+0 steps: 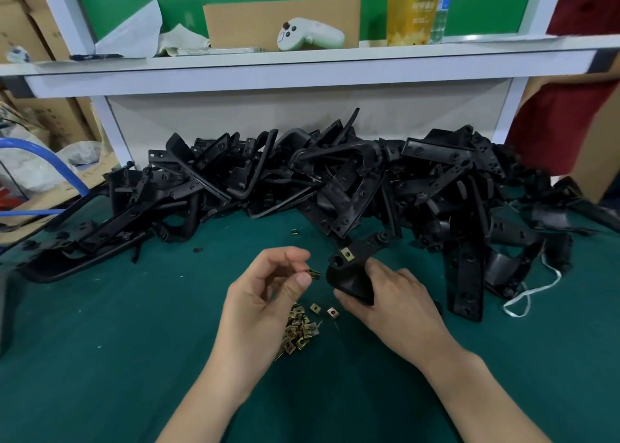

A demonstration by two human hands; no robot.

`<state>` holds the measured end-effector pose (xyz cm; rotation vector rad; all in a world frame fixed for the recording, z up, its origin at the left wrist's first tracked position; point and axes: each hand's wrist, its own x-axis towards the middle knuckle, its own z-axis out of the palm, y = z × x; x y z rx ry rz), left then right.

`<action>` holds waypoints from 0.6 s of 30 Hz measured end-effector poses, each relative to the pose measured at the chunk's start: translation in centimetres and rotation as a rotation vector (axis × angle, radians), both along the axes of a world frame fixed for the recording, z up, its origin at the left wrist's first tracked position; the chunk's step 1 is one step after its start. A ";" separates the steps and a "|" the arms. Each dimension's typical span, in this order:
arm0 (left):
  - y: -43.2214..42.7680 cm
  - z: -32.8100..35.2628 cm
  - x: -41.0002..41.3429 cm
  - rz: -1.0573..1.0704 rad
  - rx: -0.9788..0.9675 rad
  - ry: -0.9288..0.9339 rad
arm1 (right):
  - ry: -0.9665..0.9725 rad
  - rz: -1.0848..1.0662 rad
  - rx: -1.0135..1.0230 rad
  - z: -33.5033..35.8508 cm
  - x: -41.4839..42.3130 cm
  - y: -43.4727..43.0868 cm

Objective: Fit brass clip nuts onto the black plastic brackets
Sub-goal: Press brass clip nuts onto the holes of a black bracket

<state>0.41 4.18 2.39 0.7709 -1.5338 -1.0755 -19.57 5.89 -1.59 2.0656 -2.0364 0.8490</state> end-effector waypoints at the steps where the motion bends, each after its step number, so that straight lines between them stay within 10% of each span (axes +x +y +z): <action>1: 0.1 0.0 0.0 -0.008 -0.001 -0.001 | 0.000 0.001 -0.001 0.0 0.0 0.0; 18: -0.6 -0.6 0.1 -0.023 0.172 0.071 | -0.020 0.038 0.072 0.4 0.3 0.1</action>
